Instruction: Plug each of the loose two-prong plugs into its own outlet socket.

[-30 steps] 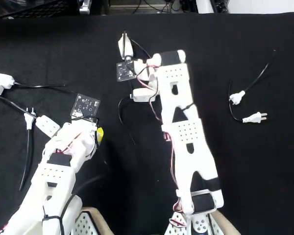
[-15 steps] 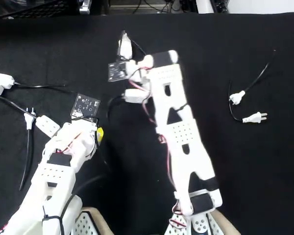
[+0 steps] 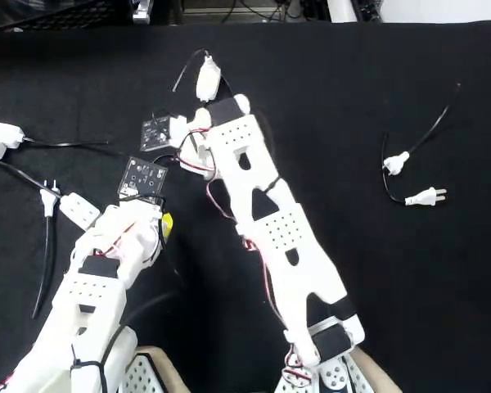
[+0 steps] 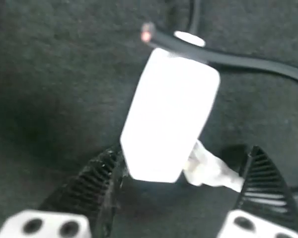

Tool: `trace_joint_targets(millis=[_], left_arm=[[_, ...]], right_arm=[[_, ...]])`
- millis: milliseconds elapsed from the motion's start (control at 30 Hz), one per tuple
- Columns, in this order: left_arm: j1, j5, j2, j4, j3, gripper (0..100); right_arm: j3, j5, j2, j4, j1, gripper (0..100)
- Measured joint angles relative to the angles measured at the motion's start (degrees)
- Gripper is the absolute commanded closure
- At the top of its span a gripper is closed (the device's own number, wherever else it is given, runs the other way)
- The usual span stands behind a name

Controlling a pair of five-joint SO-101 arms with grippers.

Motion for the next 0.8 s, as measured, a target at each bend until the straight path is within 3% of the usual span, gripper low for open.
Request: trace_joint_targets(millis=[100,333,667,800], left_arm=[[0.00,0.00,0.00,0.00,0.00,81],[0.00,0.00,0.00,0.00,0.00,81],[0.00,0.00,0.00,0.00,0.00,81],[0.00,0.00,0.00,0.00,0.00,81]], right_arm=[[1.58,0.18,-2.29,0.00,-0.62,64.8],[2.02,12.13,-9.14,0.00,3.60,64.9],[3.25,29.54,-5.63,-0.53,8.53,65.1],[3.34,32.09,-2.11,-5.10,8.53,65.1]])
